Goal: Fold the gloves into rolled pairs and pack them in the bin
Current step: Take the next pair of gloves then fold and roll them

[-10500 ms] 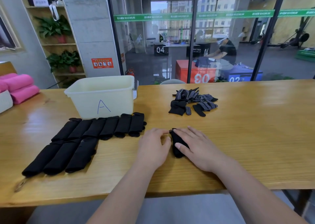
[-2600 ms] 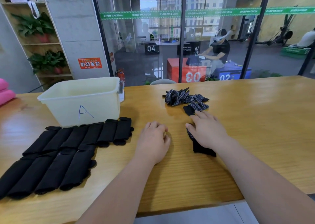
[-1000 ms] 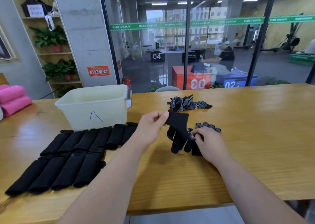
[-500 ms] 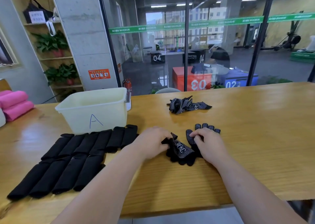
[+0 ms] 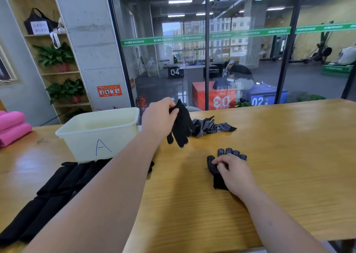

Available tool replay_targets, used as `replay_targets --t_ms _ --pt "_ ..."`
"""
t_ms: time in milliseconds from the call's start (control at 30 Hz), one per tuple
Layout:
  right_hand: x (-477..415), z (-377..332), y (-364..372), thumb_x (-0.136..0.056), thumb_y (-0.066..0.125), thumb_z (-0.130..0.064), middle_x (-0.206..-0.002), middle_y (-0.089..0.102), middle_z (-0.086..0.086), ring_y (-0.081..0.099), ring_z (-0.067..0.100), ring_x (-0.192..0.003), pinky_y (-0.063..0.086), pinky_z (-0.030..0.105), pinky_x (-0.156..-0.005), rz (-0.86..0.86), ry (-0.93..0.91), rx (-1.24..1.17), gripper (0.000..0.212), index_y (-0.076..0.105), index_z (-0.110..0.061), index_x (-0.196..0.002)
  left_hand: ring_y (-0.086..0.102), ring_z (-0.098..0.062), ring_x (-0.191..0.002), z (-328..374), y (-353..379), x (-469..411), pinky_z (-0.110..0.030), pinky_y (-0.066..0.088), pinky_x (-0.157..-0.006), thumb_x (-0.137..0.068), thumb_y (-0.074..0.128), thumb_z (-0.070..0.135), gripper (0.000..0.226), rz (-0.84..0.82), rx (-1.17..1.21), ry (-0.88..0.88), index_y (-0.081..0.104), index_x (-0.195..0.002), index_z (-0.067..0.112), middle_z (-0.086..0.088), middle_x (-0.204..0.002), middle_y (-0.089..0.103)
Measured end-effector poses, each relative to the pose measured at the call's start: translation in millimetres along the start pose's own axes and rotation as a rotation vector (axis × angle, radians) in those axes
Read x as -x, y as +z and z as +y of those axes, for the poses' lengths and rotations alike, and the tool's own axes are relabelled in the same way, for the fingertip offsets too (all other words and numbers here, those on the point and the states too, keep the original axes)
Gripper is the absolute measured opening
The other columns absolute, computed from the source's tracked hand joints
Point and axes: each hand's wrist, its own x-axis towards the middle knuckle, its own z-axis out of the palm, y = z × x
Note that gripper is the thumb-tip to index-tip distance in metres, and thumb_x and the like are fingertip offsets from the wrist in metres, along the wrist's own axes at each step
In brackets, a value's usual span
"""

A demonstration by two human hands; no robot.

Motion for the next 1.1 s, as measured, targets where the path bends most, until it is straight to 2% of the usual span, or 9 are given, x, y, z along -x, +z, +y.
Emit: replay_targets --t_ms 133,300,433,600,667,767,867,967,1100 --pt "-1.0 -0.1 0.4 -0.103 0.054 -0.023 -0.113 0.066 -0.017 0.058 0.008 -0.113 0.049 0.029 -0.098 -0.005 -0.005 0.002 0.026 0.075 -0.037 -0.106 0.067 -0.019 -0.097 5.3 26.7 27.6 -0.037 0.055 -0.082 -0.100 0.067 0.031 0.013 -0.127 -0.079 0.129 0.069 -0.113 0.032 0.009 -0.106 0.073" --pt "-0.4 -1.6 1.2 -0.101 0.057 -0.027 -0.111 0.063 -0.021 0.055 0.008 -0.113 0.048 0.032 -0.101 -0.007 -0.034 0.080 0.022 0.074 -0.040 -0.104 0.049 -0.024 -0.142 -9.7 94.9 97.5 -0.046 0.044 -0.115 -0.105 0.051 0.057 0.060 -0.613 -0.193 0.075 0.042 -0.156 0.027 0.000 -0.157 0.049" --pt "1.6 -4.5 1.2 -0.102 0.056 -0.029 -0.113 0.062 -0.021 0.053 0.008 -0.114 0.047 0.032 -0.102 -0.018 -0.050 0.134 0.020 0.074 -0.038 -0.107 0.011 -0.027 -0.162 -18.2 112.7 107.0 -0.050 0.009 -0.132 -0.107 0.025 0.066 0.071 -0.582 -0.249 0.017 0.032 -0.164 0.024 0.000 -0.174 0.024" --pt "-13.4 -9.0 -3.7 -0.104 0.055 -0.034 -0.120 0.060 -0.019 0.055 0.009 -0.117 0.049 0.035 -0.102 -0.082 -0.086 0.206 0.023 0.072 -0.036 -0.120 0.027 -0.026 -0.142 -19.2 113.1 112.0 -0.045 0.023 -0.124 -0.106 0.026 0.063 0.066 -0.433 -0.294 0.042 0.042 -0.156 0.023 0.000 -0.153 0.034" --pt "-35.0 -8.0 -6.1 -0.104 0.054 -0.034 -0.120 0.060 -0.015 0.057 0.013 -0.116 0.050 0.037 -0.100 -0.082 -0.073 0.212 0.024 0.070 -0.035 -0.122 0.030 -0.023 -0.143 -20.2 113.9 111.7 -0.046 0.017 -0.127 -0.107 0.025 0.062 0.065 -0.421 -0.302 0.056 0.036 -0.160 0.026 0.003 -0.154 0.038" --pt "-84.8 12.2 -6.2 -0.103 0.054 -0.034 -0.143 0.059 -0.004 0.053 0.023 -0.132 0.046 0.040 -0.110 -0.067 -0.020 0.285 0.033 0.066 -0.031 -0.133 0.014 -0.019 -0.160 -23.7 116.7 108.4 -0.050 -0.002 -0.131 -0.107 0.021 0.062 0.068 -0.498 -0.267 0.039 0.022 -0.167 0.030 0.007 -0.171 0.025" --pt "-128.6 36.4 -6.8 -0.107 0.045 -0.044 -0.172 0.028 0.001 0.020 0.029 -0.159 0.026 0.050 -0.127 -0.172 0.092 0.457 0.050 0.047 -0.032 -0.156 -0.011 -0.018 -0.163 -27.3 118.2 105.2 -0.048 -0.008 -0.131 -0.107 0.018 0.066 0.071 -0.583 -0.187 -0.003 0.011 -0.169 0.034 0.010 -0.177 0.004" --pt "-157.4 51.2 -7.0 -0.109 0.034 -0.055 -0.176 0.010 0.001 0.001 0.034 -0.162 0.013 0.059 -0.128 -0.235 0.150 0.574 0.056 0.031 -0.040 -0.163 -0.022 -0.016 -0.160 -28.1 118.5 104.5 -0.047 -0.006 -0.132 -0.106 0.018 0.067 0.071 -0.585 -0.150 -0.026 0.010 -0.169 0.036 0.008 -0.177 -0.005" --pt "-179.7 66.9 -1.1 -0.110 0.025 -0.057 -0.176 0.013 0.000 0.002 0.035 -0.162 0.009 0.059 -0.128 -0.288 0.200 0.547 0.057 0.029 -0.040 -0.164 -0.026 -0.014 -0.159 -29.0 120.0 105.9 -0.046 -0.006 -0.132 -0.105 0.017 0.070 0.072 -0.567 -0.142 -0.029 0.011 -0.168 0.037 0.008 -0.177 -0.009"
